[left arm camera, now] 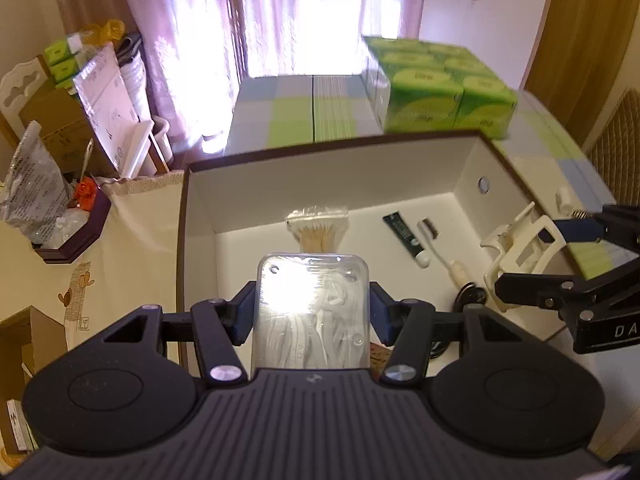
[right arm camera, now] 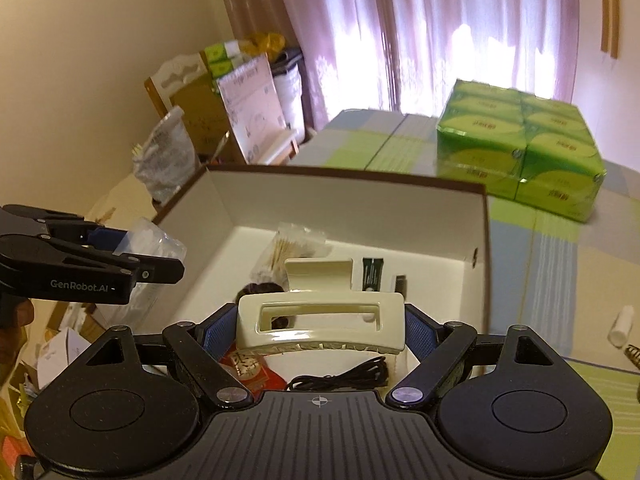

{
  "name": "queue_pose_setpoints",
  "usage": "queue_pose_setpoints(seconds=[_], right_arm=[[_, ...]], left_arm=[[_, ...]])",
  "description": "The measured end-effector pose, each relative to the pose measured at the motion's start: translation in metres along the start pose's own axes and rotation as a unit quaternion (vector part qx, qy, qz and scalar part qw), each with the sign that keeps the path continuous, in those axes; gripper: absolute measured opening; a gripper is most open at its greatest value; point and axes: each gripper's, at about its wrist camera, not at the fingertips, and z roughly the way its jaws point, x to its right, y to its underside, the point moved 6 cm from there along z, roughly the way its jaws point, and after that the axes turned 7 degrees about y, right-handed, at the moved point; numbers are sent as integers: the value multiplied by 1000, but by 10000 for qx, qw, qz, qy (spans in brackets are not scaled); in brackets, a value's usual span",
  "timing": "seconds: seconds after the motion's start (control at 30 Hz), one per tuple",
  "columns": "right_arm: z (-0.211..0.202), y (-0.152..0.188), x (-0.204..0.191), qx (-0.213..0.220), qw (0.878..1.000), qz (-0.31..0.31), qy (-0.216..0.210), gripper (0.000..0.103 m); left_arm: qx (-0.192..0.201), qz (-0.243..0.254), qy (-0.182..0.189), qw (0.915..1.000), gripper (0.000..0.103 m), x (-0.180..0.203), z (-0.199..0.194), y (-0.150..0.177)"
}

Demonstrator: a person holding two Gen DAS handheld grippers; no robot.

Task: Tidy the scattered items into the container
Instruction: 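Lower both tools into the box and open them to release the items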

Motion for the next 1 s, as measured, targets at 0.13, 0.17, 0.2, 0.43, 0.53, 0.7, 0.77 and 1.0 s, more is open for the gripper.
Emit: queue_pose_setpoints(seconds=[0.13,0.17,0.2,0.43,0.53,0.7,0.77,1.0], right_arm=[[21,-1,-1,-226,9997,-32,58,87],[26,-1,-1,-287,9996,-35,66,87],[30,0,-1,-352,9993,-45,71,87],[54,2,0,-667,9977,-85,89,87],[63,2,0,-775,9969,-76,103,87],[75,3,3,-983,9950,-56,141,87],[78,3,5,-1045,9944,-52,159,87],[86,3,5,-1149,9932,-48,164,87]], left_arm=[[-282,134,86,9995,52,-6,21,1],[-351,184,119,9991,52,-6,25,2],[-425,230,139,9987,52,-8,30,3],[-924,415,300,9944,52,-15,60,11],[-1159,493,361,9914,52,-16,72,15],[-1458,598,318,9870,52,-18,89,19],[-1562,613,312,9853,52,-19,93,21],[-1660,631,363,9834,52,-21,102,21]])
